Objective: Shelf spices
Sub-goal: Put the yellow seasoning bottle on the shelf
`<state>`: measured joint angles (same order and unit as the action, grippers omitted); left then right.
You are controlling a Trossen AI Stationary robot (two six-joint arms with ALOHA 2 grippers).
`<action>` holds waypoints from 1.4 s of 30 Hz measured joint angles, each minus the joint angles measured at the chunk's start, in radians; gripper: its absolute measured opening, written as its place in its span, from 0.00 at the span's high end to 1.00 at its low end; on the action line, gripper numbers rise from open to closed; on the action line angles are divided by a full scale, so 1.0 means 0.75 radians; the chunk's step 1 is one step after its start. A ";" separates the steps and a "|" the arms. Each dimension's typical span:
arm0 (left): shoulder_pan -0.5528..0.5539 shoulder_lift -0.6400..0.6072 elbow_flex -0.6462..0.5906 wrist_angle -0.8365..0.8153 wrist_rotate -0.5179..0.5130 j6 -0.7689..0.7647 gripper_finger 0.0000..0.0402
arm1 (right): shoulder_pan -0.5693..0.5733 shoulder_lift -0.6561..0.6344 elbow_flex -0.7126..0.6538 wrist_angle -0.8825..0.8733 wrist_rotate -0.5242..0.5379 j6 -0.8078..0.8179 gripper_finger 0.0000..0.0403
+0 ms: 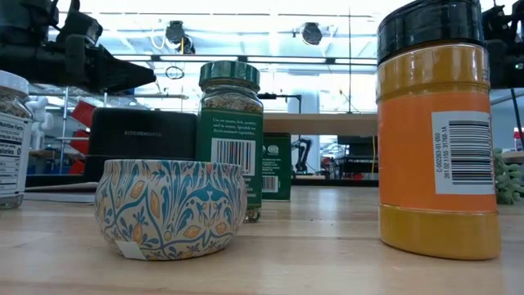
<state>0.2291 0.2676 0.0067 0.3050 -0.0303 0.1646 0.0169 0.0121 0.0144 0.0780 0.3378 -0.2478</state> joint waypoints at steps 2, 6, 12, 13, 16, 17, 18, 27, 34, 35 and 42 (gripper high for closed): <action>0.000 0.000 -0.001 0.000 0.000 0.000 0.51 | 0.000 0.000 0.000 0.000 0.000 0.000 0.67; 0.000 0.000 0.000 0.000 -0.001 0.000 0.51 | 0.000 0.000 0.000 0.001 0.000 0.000 0.67; 0.000 0.000 0.000 0.000 -0.001 0.000 0.51 | 0.000 0.000 0.000 0.004 0.000 0.000 0.67; -0.001 0.000 0.000 0.000 -0.001 0.000 0.51 | 0.000 0.000 0.000 0.007 0.000 0.000 0.67; 0.000 0.000 0.000 0.000 0.000 0.000 0.51 | 0.000 0.000 0.000 0.022 0.000 0.000 0.67; 0.000 0.000 0.000 0.000 -0.001 0.000 0.51 | 0.000 0.000 0.000 0.024 0.000 0.000 0.67; 0.000 0.000 0.000 0.000 -0.001 0.000 0.51 | 0.000 0.000 0.000 0.025 0.000 0.001 0.67; -0.001 0.000 0.000 0.000 -0.001 0.000 0.51 | 0.000 0.000 0.000 0.109 -0.005 0.181 0.67; 0.000 0.000 0.000 0.000 0.000 0.000 0.51 | 0.000 0.001 0.001 0.095 -0.007 0.345 0.67; 0.000 0.000 0.000 0.000 -0.001 0.000 0.51 | 0.000 0.013 -0.001 0.116 -0.006 0.345 0.67; 0.000 0.000 0.000 -0.001 -0.001 0.000 0.51 | 0.000 0.168 -0.001 0.904 -0.204 0.216 0.67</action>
<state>0.2291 0.2676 0.0065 0.3046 -0.0307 0.1646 0.0166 0.1383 0.0139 0.7562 0.1845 -0.0858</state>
